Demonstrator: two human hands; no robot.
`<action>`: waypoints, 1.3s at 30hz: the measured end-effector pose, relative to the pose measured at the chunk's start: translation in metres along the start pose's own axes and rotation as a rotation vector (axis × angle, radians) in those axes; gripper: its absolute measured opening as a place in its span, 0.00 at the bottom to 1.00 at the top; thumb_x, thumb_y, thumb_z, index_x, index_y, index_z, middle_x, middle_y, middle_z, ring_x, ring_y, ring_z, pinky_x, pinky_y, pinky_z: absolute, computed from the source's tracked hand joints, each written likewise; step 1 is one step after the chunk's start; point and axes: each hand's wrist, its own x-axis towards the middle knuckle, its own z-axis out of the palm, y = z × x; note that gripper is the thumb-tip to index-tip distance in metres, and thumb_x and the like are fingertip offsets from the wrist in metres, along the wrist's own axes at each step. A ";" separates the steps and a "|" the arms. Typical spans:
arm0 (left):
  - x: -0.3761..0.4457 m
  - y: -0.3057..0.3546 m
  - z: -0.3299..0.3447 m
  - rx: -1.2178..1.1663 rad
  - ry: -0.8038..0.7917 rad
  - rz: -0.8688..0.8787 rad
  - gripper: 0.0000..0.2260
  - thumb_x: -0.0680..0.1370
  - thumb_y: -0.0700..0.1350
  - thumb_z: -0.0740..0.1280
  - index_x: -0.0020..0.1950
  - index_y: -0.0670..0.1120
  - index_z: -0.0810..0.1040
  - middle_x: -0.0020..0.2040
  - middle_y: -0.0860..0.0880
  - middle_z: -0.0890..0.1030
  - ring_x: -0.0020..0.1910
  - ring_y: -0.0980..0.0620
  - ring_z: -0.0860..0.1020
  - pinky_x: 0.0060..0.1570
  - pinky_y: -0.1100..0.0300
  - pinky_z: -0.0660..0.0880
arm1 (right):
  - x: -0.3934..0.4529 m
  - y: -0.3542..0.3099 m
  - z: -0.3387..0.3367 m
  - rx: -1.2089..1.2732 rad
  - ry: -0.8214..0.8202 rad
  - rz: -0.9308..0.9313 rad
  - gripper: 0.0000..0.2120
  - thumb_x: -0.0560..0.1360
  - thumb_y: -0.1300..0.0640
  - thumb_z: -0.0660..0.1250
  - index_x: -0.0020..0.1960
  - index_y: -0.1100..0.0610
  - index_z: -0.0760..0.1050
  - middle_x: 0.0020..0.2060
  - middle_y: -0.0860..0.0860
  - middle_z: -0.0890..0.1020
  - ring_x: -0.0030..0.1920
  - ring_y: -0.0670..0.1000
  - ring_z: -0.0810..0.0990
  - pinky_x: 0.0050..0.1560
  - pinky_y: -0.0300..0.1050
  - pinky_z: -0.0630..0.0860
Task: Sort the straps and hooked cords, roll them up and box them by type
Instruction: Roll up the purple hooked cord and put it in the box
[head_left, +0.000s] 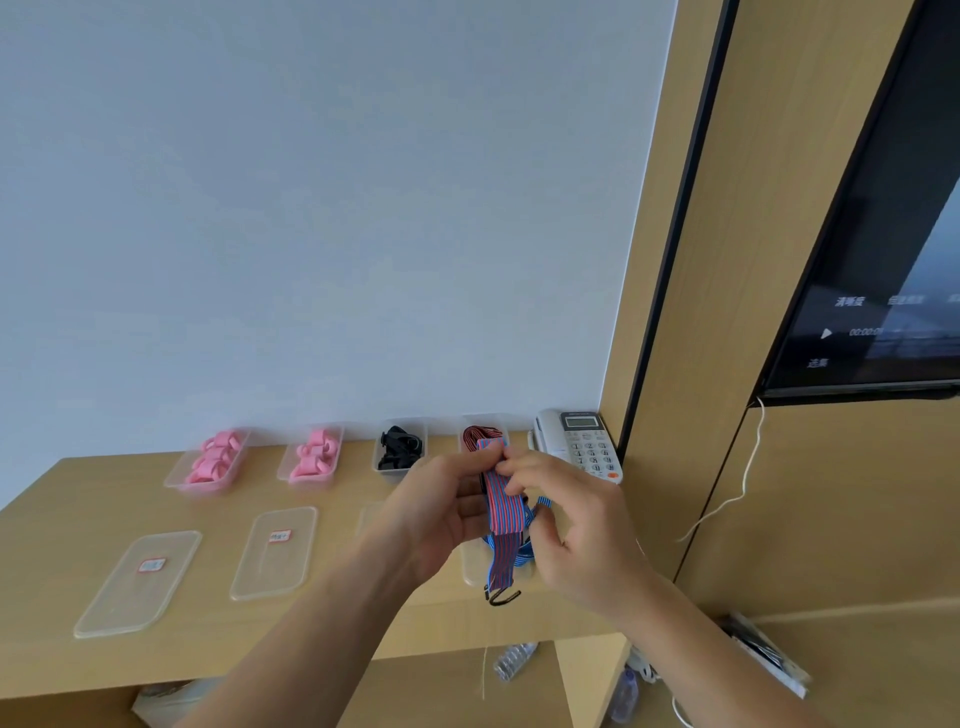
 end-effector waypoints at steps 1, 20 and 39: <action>0.000 -0.001 -0.001 0.010 -0.004 0.023 0.11 0.81 0.44 0.69 0.56 0.38 0.83 0.49 0.38 0.83 0.49 0.40 0.82 0.57 0.44 0.81 | 0.000 -0.001 -0.001 0.041 0.017 0.038 0.20 0.66 0.79 0.61 0.50 0.62 0.81 0.54 0.50 0.85 0.63 0.46 0.80 0.62 0.38 0.75; -0.013 -0.009 0.003 0.122 -0.124 0.155 0.09 0.82 0.42 0.66 0.59 0.41 0.83 0.58 0.38 0.84 0.55 0.36 0.83 0.53 0.42 0.82 | 0.016 -0.005 -0.011 0.576 -0.198 0.882 0.11 0.76 0.65 0.72 0.56 0.54 0.82 0.48 0.53 0.87 0.51 0.51 0.86 0.53 0.44 0.81; -0.016 -0.014 0.007 0.235 -0.086 0.091 0.25 0.73 0.66 0.68 0.53 0.46 0.86 0.58 0.34 0.82 0.51 0.43 0.83 0.60 0.39 0.80 | 0.021 0.002 -0.012 0.564 0.000 0.693 0.17 0.68 0.59 0.76 0.56 0.55 0.82 0.52 0.55 0.85 0.50 0.50 0.82 0.57 0.48 0.79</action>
